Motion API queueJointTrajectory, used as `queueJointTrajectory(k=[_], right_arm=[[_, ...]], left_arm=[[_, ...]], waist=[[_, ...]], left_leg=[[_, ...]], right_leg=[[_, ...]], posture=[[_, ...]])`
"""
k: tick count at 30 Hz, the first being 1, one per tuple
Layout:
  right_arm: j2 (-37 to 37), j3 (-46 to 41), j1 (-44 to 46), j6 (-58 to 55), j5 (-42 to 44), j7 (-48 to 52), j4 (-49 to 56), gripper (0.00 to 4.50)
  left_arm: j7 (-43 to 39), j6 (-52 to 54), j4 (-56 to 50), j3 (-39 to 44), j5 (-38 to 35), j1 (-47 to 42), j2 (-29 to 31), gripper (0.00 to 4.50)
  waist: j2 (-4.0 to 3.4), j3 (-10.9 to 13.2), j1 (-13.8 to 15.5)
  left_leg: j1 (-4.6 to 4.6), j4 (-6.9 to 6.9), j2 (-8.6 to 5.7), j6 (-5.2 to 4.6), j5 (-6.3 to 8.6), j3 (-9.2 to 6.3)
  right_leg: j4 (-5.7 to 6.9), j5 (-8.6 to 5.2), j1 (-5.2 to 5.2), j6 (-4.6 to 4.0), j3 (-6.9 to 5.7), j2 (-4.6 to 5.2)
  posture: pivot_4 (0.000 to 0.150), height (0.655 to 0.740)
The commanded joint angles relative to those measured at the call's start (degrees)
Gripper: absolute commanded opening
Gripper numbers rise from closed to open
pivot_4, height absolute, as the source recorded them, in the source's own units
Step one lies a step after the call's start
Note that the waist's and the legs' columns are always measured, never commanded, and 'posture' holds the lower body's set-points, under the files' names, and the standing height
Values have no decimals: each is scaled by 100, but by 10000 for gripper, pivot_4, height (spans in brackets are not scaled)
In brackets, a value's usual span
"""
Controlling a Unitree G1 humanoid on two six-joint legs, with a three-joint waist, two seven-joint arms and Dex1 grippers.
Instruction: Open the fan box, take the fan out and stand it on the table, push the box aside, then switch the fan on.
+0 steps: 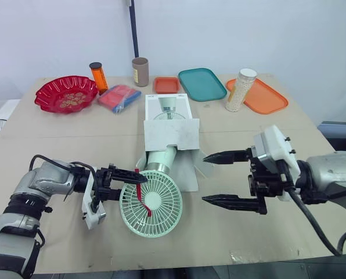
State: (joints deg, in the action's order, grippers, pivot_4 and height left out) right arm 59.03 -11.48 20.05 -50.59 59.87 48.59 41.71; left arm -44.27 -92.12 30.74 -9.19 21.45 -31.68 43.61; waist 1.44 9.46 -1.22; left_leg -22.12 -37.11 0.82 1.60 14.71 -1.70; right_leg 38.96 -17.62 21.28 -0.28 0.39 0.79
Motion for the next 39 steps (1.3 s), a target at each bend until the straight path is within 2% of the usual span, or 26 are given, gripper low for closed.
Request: queueJointTrajectory(k=[1, 3, 6, 7, 9, 17, 18, 22, 29, 34, 39], right_arm=[[9, -30, 59, 126, -23, -10, 102, 43852], [9, -1, 81, 140, -41, -1, 86, 43852], [1, 53, 134, 163, -78, 16, 43, 45000], [0, 67, 146, 168, -88, 17, 33, 45000], [6, 79, 156, 170, -93, 22, 28, 45000], [22, 93, 142, 193, -130, 34, 31, 45000], [22, 93, 139, 196, -139, 35, 29, 45000], [31, 79, 108, 205, -178, 42, 37, 45000], [50, 56, 54, 244, -251, 51, 42, 45000], [-3, 126, 59, 308, -351, 55, 23, 45000], [-31, 184, 95, 362, -432, 65, -33, 45000]], left_arm=[[605, -38, -212, 34, 469, 96, 189, 45000], [925, -38, -286, -13, 770, 117, 265, 45000], [1443, -38, -300, -10, 1257, 100, 321, 36787], [1605, -38, -287, 24, 1403, 85, 320, 31981], [1937, -38, -270, 92, 1720, 84, 331, 27385], [2763, -38, -323, 110, 2512, 141, 397, 27385], [2896, -38, -329, 99, 2600, 133, 406, 23985], [3483, -38, -333, 71, 2935, 102, 425, 20864], [4031, -38, -328, -405, 2075, 128, 790, 20660], [4078, 34, -256, -1275, 760, -52, 1257, 20660], [3624, 931, -690, -1811, -583, -95, 1587, 20266]], waist=[[0, 0, -1], [0, 0, 5], [0, 0, 6], [-1, -1, 6], [0, -1, 6], [0, -2, 6], [0, -2, 7], [0, -6, 5], [0, -7, 0], [-1, -7, 3], [-3, -6, -7]], left_leg=[[0, 0, 0, 0, 0, 0], [0, 0, 0, 0, 0, -1], [-3, -6, 0, 0, 0, -2], [-3, -6, 0, -1, 0, 0], [-2, -6, 0, -1, 1, 0], [-2, -9, 0, -1, 1, 0], [-2, -14, 0, -1, 1, 0], [-2, -16, 0, -1, 1, 1], [-2, -16, 0, -1, 1, 3], [-3, -16, 2, -3, 2, 4], [-5, -18, 2, -4, 3, 5]], right_leg=[[0, 0, 0, 0, 1, 0], [1, 0, 0, 0, -1, 1], [1, 0, 0, 0, -2, 2], [2, 0, 0, 0, -2, 3], [3, 0, 0, 0, -1, 3], [5, 0, -1, 0, -2, 3], [7, 1, -1, 2, -2, 4], [8, 2, -2, 3, -2, 4], [10, 2, 0, 3, -1, 6], [10, 2, 1, 3, -2, 8], [11, 2, 2, 3, -3, 10]], posture=[[1500, 7382], [1500, 7382], [1500, 7382], [1500, 7382], [1500, 7382], [1500, 7382], [1500, 7382], [1500, 7382], [1500, 7382], [1500, 7382], [1500, 7382]])
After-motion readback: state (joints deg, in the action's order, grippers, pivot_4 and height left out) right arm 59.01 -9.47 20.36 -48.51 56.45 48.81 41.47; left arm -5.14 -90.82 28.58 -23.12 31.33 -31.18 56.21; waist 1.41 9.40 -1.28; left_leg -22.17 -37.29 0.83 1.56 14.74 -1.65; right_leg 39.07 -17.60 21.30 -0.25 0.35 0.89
